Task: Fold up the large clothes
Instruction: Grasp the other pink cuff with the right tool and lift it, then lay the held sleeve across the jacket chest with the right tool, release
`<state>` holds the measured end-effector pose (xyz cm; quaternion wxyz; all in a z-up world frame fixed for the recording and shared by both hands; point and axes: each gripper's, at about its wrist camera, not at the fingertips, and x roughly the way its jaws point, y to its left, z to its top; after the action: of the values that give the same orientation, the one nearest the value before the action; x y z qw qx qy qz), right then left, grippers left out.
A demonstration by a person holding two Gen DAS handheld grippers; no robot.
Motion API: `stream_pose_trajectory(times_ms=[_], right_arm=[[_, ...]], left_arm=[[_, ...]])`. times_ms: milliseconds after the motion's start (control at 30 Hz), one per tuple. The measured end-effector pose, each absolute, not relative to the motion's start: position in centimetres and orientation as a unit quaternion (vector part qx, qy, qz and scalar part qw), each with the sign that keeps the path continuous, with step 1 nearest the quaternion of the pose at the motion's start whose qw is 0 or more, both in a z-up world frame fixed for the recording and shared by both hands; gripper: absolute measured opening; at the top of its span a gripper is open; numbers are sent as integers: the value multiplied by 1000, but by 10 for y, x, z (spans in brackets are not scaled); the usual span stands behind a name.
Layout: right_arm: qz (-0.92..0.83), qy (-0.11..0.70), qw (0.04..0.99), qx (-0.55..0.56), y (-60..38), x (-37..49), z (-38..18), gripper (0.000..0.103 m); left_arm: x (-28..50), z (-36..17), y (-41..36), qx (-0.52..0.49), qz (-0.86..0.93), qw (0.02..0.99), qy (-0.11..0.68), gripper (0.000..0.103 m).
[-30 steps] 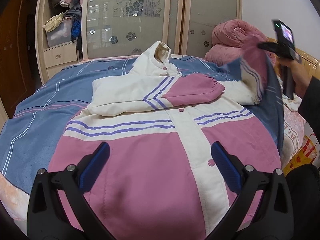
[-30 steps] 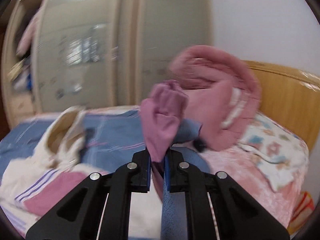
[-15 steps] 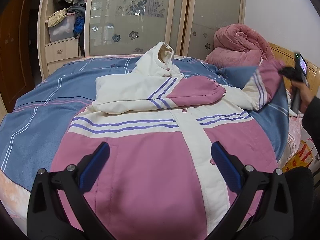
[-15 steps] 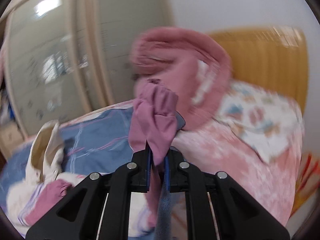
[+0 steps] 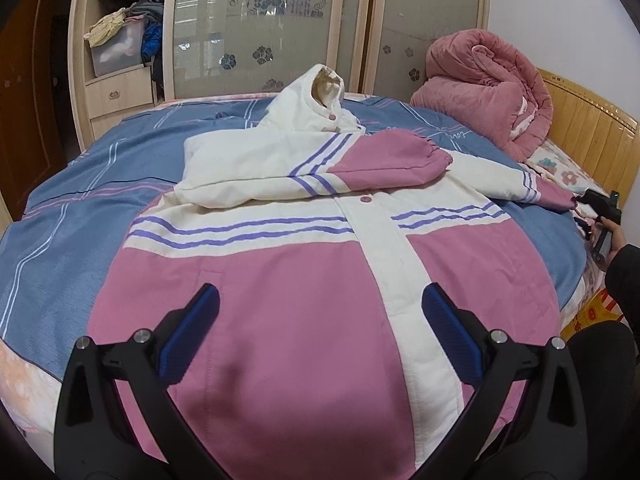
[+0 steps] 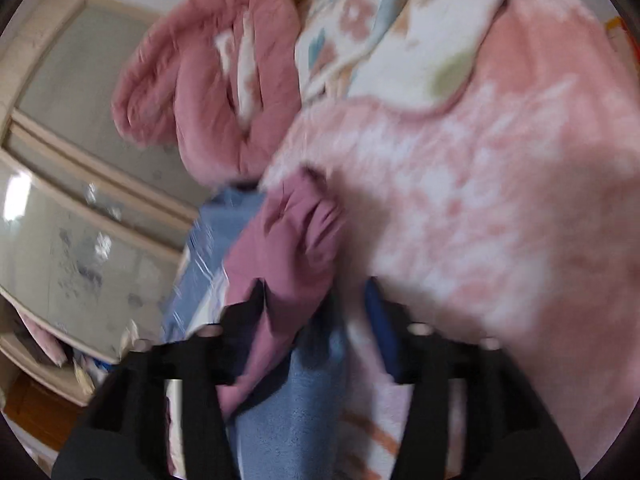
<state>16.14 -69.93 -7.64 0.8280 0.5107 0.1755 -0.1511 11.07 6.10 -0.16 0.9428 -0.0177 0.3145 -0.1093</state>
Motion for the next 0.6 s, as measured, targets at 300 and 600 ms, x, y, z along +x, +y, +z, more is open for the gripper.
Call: stream_pose_trajectory(times_ms=[300, 600], right_arm=[[-152, 225, 820, 503, -690, 176, -67, 66], [-176, 208, 863, 426, -673, 212, -19, 16]], left_arm=[[113, -2, 50, -14, -121, 941, 316, 101], [112, -1, 53, -16, -118, 942, 314, 101]])
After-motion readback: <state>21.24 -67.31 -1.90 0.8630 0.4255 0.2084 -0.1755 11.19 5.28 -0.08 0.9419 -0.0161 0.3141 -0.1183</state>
